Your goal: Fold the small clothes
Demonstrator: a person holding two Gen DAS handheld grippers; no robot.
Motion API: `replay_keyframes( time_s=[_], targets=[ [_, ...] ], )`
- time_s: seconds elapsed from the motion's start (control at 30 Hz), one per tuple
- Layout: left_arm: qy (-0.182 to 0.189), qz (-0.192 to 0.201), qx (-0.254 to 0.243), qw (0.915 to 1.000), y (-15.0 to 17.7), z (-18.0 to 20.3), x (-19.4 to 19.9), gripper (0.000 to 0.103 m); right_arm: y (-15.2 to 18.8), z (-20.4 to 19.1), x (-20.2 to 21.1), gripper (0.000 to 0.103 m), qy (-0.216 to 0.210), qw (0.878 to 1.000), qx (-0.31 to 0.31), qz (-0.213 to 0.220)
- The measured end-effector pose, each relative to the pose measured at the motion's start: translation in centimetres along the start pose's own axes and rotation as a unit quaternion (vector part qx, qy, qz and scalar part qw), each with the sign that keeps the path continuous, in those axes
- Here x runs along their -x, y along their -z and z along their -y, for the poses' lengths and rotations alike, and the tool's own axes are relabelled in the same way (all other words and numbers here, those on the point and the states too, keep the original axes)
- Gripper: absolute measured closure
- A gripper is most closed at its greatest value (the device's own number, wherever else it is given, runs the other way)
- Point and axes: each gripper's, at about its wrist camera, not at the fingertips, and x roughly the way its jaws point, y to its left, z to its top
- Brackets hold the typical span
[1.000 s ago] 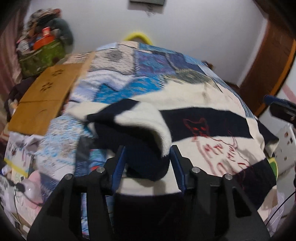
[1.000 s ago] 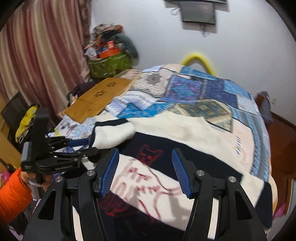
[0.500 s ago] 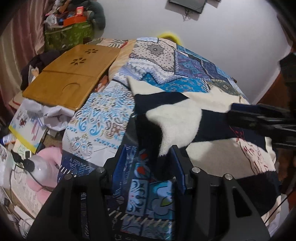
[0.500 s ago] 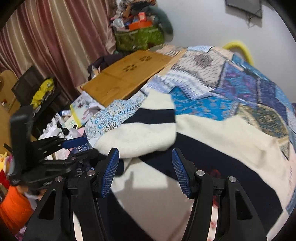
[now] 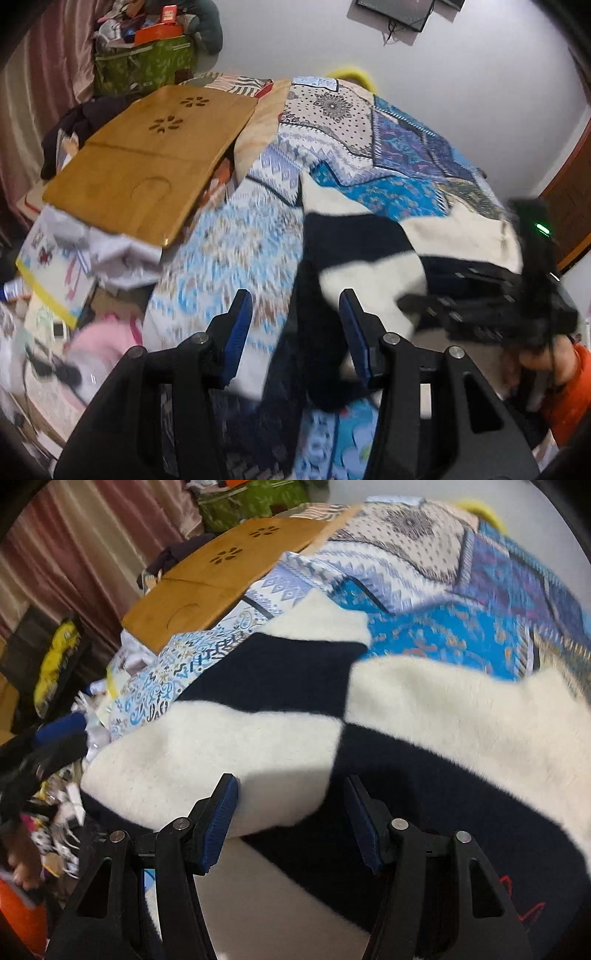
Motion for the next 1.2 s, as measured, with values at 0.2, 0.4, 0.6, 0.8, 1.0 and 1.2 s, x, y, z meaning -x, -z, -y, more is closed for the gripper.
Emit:
replay_keyframes(
  time_s=[0.2,0.4,0.6,0.8,1.0,1.2],
  targets=[
    [0.005,-0.056,-0.020,0.9982,-4.8,1.4,-7.1,0.055,0.5,1.0,2.0,0.054,0.021,1.000,0.007,0.010],
    [0.007,-0.118,-0.025,0.9926,-6.6,2.3,-12.8,0.056,1.5,3.8,7.3,0.051,0.061,0.996,0.003,0.069],
    [0.007,-0.132,-0.015,0.9911,-6.1,2.9,-14.5,0.095,3.2,6.8,11.4,0.049,0.083,0.991,-0.022,0.104],
    [-0.004,-0.074,-0.037,0.9965,-6.8,4.9,-9.0,0.097,5.4,8.7,13.4,0.049,0.076,0.989,-0.045,0.115],
    [0.029,-0.001,-0.094,0.9952,-7.7,11.2,0.0,0.097,6.7,9.1,15.4,0.049,0.072,0.987,-0.055,0.136],
    [0.061,0.038,-0.140,0.9876,-6.5,19.2,5.3,0.097,8.7,9.1,18.6,0.049,0.064,0.982,-0.059,0.170]
  ],
)
